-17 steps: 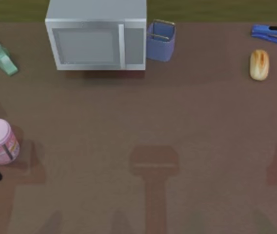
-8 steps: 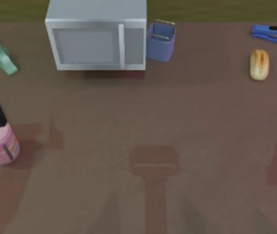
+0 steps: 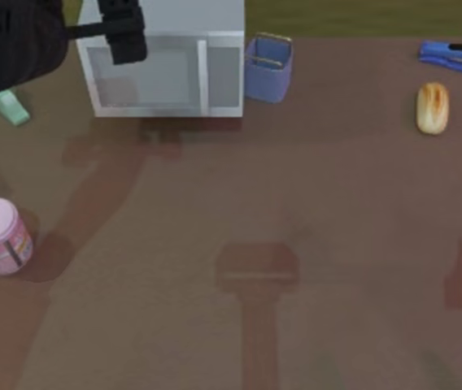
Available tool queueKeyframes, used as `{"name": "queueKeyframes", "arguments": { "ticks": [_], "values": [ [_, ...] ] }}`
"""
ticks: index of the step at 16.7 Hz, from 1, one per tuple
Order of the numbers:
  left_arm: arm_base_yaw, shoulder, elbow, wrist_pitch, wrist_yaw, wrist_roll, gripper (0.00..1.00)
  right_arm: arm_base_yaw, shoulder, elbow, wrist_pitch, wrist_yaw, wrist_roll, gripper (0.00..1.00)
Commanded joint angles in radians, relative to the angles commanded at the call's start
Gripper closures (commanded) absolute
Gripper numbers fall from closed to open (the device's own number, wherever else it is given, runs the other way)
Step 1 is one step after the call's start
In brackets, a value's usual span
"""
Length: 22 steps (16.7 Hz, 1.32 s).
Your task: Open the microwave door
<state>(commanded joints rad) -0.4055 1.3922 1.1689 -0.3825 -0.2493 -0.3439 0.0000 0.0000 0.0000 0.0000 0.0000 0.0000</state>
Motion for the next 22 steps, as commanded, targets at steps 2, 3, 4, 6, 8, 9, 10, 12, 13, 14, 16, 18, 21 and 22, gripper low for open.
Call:
{"name": "queueKeyframes", "arguments": {
  "ticks": [2,3,4,6,8,9,10,12,13,14,16,18,21,22],
  "values": [
    [-0.051,0.190,0.149,-0.049,-0.031,-0.043,0.00,0.000,0.000,0.000,0.000,0.000,0.000,0.00],
    [-0.074,0.276,0.216,-0.072,-0.044,-0.062,0.00,0.000,0.000,0.000,0.000,0.000,0.000,0.00],
    [-0.095,0.354,0.276,-0.094,-0.057,-0.079,0.00,0.000,0.000,0.000,0.000,0.000,0.000,0.00],
    [-0.131,0.484,0.373,-0.132,-0.079,-0.108,0.00,0.000,0.000,0.000,0.000,0.000,0.000,0.00],
    [-0.156,0.572,0.439,-0.162,-0.095,-0.127,0.00,0.000,0.000,0.000,0.000,0.000,0.000,0.00],
    [-0.165,0.600,0.459,-0.172,-0.100,-0.134,0.00,0.000,0.000,0.000,0.000,0.000,0.000,0.00],
    [-0.170,0.618,0.471,-0.179,-0.103,-0.137,0.00,0.000,0.000,0.000,0.000,0.000,0.000,0.00],
    [-0.172,0.625,0.476,-0.181,-0.105,-0.139,0.00,0.000,0.000,0.000,0.000,0.000,0.000,0.00],
    [-0.172,0.625,0.476,-0.181,-0.105,-0.139,0.00,0.000,0.000,0.000,0.000,0.000,0.000,0.00],
    [-0.172,0.625,0.476,-0.181,-0.105,-0.139,0.00,0.000,0.000,0.000,0.000,0.000,0.000,0.00],
    [-0.167,0.627,0.475,-0.177,-0.102,-0.136,0.00,0.000,0.000,0.000,0.000,0.000,0.000,0.00],
    [-0.159,0.666,0.498,-0.151,-0.096,-0.126,0.00,0.000,0.000,0.000,0.000,0.000,0.000,0.00],
    [-0.133,0.786,0.549,-0.089,-0.079,-0.104,0.00,0.000,0.000,0.000,0.000,0.000,0.000,0.00],
    [-0.125,0.817,0.563,-0.069,-0.074,-0.097,0.00,0.000,0.000,0.000,0.000,0.000,0.000,0.00]
  ]
}}
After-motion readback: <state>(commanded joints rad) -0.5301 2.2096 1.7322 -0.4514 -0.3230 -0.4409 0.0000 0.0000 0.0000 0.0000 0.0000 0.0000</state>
